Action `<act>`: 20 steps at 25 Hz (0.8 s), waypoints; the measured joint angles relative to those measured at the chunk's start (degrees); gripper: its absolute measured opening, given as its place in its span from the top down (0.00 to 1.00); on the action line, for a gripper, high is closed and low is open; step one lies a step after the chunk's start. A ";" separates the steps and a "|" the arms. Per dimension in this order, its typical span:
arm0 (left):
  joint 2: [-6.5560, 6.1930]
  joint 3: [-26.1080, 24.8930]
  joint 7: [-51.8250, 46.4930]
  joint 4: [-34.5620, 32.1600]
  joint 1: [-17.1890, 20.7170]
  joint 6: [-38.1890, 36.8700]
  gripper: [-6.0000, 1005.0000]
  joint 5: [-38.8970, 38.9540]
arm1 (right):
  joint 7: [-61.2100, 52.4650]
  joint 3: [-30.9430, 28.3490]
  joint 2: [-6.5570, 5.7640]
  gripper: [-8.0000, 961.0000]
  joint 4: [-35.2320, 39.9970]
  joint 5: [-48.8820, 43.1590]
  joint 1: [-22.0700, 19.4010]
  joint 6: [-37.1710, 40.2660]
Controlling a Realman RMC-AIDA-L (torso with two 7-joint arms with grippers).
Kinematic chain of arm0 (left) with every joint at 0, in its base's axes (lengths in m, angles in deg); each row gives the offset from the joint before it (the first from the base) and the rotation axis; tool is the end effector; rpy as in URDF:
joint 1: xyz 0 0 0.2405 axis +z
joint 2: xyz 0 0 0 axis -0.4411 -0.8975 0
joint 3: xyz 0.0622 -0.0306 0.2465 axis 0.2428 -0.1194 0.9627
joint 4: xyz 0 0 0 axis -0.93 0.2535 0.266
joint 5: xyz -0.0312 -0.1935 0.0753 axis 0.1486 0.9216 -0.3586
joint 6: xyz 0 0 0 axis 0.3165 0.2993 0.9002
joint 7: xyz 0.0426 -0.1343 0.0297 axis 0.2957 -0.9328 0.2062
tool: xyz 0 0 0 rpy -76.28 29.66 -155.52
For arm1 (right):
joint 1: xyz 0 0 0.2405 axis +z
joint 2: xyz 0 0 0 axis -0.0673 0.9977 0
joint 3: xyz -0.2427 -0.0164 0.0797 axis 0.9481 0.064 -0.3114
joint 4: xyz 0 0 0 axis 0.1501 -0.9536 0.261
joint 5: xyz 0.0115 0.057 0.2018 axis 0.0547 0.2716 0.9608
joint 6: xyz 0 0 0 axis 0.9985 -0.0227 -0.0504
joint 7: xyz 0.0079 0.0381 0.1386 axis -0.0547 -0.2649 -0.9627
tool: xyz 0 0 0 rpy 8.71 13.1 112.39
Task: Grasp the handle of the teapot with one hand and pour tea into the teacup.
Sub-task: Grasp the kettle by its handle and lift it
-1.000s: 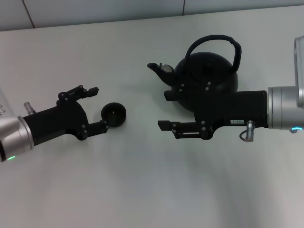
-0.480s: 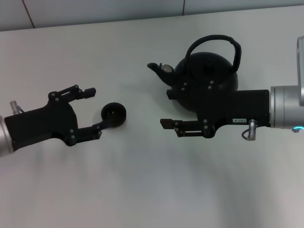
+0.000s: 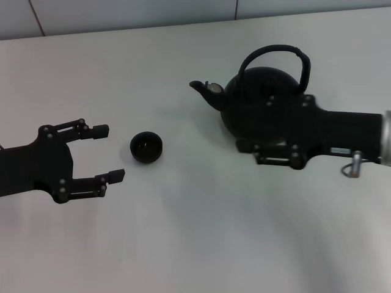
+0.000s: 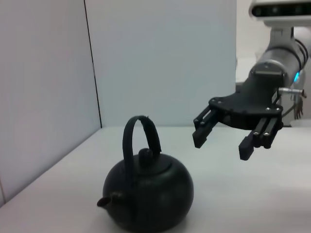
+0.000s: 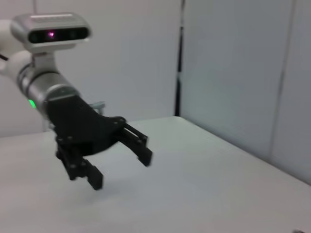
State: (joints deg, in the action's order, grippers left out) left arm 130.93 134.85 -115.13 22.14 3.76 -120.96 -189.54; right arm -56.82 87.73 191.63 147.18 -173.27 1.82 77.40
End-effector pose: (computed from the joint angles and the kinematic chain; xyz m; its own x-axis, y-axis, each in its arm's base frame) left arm -0.2650 0.3005 0.0164 0.8867 -0.0057 0.4623 0.1137 -0.9665 -0.2300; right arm 0.2385 0.2823 0.0158 0.8817 -0.0842 -0.4643 -0.2751 -0.8912 -0.3607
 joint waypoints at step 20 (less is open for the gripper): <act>0.50 -0.28 -0.12 0.64 -0.29 2.69 0.20 -1.36 | -0.87 -12.71 0.10 0.34 7.47 1.22 -11.76 -0.22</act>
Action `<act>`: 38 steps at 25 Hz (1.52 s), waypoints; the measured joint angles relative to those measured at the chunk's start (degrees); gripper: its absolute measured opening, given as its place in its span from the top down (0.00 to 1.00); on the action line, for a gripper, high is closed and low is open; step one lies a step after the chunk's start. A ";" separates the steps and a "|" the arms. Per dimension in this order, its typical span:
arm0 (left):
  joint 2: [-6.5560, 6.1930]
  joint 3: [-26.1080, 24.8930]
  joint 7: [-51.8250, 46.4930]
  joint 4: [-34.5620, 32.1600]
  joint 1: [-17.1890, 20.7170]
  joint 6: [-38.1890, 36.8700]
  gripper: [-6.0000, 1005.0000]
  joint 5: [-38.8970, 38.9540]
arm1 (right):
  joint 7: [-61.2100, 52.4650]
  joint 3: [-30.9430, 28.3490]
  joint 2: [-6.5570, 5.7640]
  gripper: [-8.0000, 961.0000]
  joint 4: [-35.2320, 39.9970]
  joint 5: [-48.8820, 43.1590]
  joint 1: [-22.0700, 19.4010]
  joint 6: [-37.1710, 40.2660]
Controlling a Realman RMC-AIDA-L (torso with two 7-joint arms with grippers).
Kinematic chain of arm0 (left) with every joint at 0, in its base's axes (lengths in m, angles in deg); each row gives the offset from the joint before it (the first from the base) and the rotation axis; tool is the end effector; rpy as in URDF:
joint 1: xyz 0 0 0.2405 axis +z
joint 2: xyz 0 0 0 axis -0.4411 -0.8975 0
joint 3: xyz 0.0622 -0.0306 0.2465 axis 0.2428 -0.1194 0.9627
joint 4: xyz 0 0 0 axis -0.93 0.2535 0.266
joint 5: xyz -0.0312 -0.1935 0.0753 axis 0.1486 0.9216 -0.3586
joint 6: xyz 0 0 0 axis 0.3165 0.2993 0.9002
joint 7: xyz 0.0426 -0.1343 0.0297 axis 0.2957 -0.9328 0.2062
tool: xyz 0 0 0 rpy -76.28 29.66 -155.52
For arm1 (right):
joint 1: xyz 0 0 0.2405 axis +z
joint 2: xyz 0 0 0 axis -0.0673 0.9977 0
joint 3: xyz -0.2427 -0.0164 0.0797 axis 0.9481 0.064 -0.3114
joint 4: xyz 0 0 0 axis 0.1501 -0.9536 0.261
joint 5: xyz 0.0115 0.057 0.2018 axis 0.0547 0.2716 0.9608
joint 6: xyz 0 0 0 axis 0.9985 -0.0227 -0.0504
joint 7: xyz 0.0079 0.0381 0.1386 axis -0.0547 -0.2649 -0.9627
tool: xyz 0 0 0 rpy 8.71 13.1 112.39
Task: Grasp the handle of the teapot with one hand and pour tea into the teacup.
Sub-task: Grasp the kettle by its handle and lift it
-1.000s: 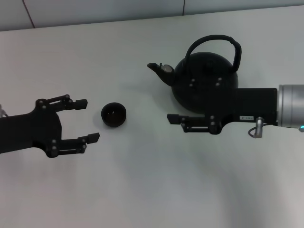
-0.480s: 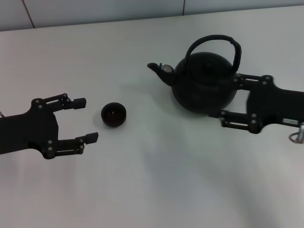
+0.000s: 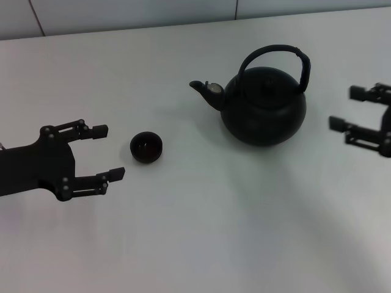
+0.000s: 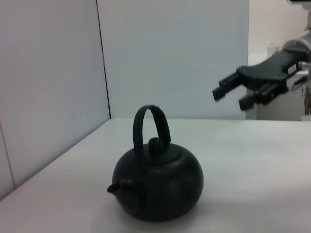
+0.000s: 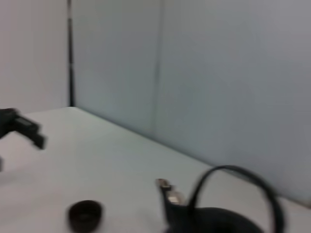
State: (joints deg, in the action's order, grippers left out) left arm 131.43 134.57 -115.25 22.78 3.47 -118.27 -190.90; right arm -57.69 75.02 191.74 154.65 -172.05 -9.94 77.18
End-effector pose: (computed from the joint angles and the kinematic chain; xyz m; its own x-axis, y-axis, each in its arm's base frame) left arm -0.2692 0.3044 0.0107 0.8986 0.0161 0.4386 0.1380 -0.9590 -0.2475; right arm 0.2956 0.2439 0.0867 0.8676 -0.1561 -0.4721 -0.4380 -0.6892 -0.5772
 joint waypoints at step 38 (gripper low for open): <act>0.46 0.00 0.00 -0.15 -0.16 2.46 0.20 -0.83 | 3.61 -0.99 -0.15 0.35 -17.64 0.80 13.01 -13.39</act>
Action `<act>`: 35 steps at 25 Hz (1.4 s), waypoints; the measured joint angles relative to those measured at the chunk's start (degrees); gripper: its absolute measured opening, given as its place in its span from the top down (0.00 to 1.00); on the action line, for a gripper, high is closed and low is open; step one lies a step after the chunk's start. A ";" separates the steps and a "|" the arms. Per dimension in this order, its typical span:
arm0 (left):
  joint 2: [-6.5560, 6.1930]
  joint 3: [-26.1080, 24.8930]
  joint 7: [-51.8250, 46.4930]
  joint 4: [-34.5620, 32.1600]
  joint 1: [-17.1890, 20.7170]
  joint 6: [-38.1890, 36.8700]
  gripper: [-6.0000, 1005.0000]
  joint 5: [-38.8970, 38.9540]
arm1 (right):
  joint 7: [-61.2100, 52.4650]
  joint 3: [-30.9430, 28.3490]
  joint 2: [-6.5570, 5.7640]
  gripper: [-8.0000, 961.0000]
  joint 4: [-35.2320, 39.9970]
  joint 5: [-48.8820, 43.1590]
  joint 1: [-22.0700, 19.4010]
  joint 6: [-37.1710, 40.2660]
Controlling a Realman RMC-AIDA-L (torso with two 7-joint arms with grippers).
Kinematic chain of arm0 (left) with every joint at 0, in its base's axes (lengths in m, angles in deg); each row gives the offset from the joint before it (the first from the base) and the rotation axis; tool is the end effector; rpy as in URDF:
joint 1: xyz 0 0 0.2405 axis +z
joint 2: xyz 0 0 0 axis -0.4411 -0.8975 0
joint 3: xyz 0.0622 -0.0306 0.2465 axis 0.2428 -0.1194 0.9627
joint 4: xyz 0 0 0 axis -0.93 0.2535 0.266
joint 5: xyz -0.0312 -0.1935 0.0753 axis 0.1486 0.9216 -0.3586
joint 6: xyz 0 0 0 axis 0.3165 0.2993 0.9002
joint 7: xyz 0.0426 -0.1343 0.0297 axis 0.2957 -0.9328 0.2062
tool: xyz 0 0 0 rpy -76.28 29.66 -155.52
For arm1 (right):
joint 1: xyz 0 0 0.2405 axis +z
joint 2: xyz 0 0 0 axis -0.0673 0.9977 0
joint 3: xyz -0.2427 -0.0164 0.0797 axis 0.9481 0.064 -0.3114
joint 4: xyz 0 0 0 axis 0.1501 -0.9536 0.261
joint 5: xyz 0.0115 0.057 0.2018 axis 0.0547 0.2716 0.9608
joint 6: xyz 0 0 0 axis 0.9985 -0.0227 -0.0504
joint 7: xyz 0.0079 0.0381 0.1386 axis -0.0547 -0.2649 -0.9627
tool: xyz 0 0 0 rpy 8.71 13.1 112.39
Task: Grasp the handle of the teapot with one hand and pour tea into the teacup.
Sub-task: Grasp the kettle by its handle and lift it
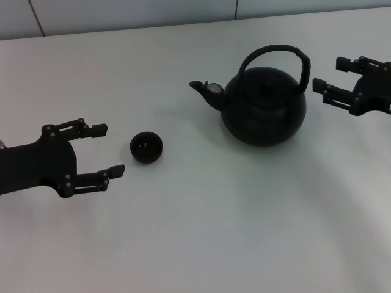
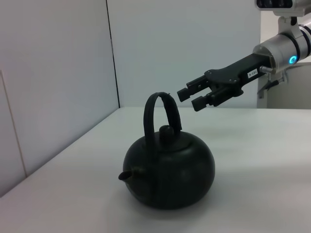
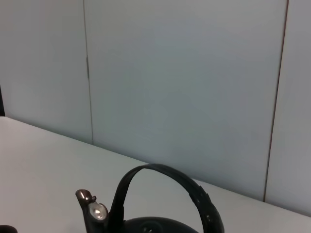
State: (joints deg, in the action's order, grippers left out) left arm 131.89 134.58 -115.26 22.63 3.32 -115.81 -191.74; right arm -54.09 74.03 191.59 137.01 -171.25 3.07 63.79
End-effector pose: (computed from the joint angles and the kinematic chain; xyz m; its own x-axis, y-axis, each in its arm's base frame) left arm -0.2714 0.3089 0.0072 0.9093 0.0227 0.4155 0.1478 -0.9510 -0.2716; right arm 0.3126 0.3091 0.0593 0.8231 -0.2118 -0.5269 -0.5372 -0.5915 -0.6013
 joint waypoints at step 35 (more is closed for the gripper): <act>0.42 0.00 0.00 -0.31 -0.90 2.28 0.20 -1.22 | 0.74 -0.51 -0.31 0.36 -12.12 4.34 7.90 -8.33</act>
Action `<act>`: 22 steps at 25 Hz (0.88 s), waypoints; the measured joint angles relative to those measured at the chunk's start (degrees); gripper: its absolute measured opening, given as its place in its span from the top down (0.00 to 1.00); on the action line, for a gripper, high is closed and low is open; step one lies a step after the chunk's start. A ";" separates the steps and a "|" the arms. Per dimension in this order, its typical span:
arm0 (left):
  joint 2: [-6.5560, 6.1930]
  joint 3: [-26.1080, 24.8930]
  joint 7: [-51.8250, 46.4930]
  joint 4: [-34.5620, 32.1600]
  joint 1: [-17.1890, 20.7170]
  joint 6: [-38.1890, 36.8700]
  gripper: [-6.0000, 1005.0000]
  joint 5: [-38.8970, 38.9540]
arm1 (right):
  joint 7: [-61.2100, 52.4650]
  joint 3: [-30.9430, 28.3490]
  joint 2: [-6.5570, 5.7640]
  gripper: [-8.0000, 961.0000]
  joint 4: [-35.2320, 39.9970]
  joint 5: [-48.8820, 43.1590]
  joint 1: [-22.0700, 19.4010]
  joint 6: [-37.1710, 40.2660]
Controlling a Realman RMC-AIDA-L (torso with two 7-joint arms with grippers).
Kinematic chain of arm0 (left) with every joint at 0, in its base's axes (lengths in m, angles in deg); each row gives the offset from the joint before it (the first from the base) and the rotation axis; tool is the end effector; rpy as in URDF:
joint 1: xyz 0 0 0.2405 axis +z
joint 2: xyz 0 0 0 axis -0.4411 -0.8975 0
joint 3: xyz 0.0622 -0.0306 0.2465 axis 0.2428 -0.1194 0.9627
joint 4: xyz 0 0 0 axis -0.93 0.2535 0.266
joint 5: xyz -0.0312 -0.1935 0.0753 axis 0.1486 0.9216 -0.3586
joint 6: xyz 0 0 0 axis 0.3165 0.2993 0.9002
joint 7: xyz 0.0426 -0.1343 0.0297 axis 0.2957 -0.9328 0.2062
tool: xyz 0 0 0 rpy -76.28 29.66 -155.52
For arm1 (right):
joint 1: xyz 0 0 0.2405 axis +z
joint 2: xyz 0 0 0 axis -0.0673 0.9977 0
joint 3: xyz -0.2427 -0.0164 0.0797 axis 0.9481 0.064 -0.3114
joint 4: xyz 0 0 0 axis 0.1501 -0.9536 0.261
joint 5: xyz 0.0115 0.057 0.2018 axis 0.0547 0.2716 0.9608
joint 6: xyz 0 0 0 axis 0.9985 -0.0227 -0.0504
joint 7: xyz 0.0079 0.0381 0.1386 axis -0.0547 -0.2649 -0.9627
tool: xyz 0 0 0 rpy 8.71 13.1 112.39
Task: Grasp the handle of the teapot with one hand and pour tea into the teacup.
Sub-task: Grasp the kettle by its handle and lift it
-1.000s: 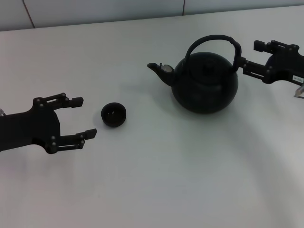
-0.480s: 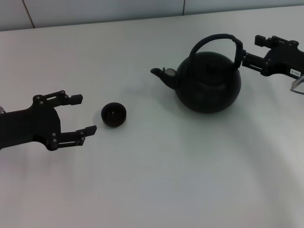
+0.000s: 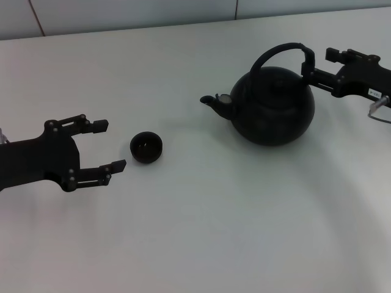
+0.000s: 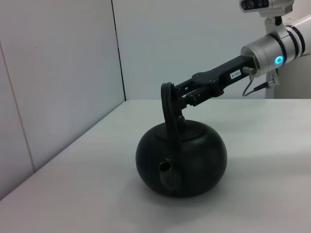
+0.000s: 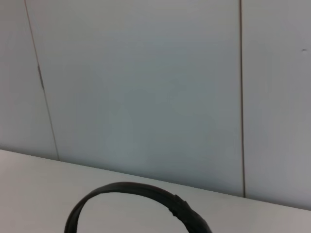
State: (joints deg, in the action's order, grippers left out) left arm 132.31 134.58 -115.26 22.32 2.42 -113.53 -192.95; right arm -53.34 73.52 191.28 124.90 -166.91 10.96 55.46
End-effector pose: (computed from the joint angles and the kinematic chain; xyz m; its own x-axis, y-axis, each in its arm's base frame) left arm -0.2697 0.3164 0.0041 0.9220 0.0155 0.3869 0.1390 -0.9459 -0.2933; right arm 0.3182 0.3442 0.0390 0.7471 -0.2765 -0.6045 -0.6481 -0.5050 -0.5700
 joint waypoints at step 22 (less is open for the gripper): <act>0.11 -0.01 0.21 0.01 -0.08 0.67 0.20 0.01 | 2.24 0.53 0.05 0.61 -0.65 -0.43 1.17 0.11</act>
State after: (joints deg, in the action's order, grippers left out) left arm 132.42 134.57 -115.05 22.33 2.34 -112.86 -192.94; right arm -51.10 74.05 191.33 124.25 -167.34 12.14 55.57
